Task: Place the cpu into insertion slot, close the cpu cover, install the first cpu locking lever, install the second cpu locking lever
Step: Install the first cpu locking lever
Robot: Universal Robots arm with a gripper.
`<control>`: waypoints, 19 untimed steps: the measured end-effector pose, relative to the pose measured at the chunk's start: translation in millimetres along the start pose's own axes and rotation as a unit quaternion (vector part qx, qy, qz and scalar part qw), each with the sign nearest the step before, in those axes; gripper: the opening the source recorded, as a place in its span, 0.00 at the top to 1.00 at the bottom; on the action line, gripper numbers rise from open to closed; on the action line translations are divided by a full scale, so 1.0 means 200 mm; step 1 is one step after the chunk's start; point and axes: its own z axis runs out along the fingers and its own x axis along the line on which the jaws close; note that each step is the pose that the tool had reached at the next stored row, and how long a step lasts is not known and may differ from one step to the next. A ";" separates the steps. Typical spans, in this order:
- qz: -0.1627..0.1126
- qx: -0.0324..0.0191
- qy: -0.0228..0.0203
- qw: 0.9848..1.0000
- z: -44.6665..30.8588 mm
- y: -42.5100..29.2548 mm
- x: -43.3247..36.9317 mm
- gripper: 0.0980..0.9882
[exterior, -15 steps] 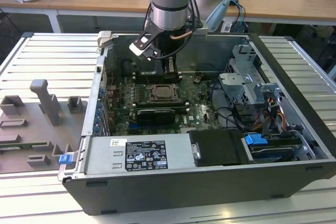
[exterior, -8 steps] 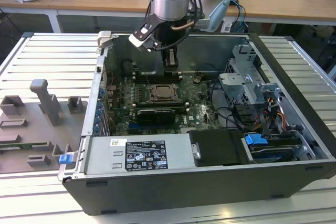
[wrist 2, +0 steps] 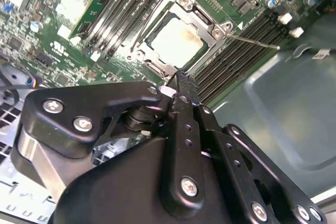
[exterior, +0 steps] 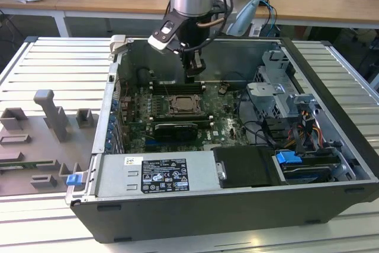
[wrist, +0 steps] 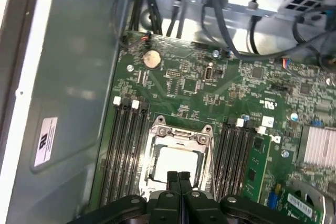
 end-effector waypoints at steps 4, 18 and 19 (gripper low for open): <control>-0.020 0.000 0.001 1.000 0.002 0.000 0.000 0.99; -0.082 0.001 0.004 0.997 0.003 -0.001 0.000 0.99; -0.088 0.001 0.004 0.996 0.004 -0.002 0.000 0.99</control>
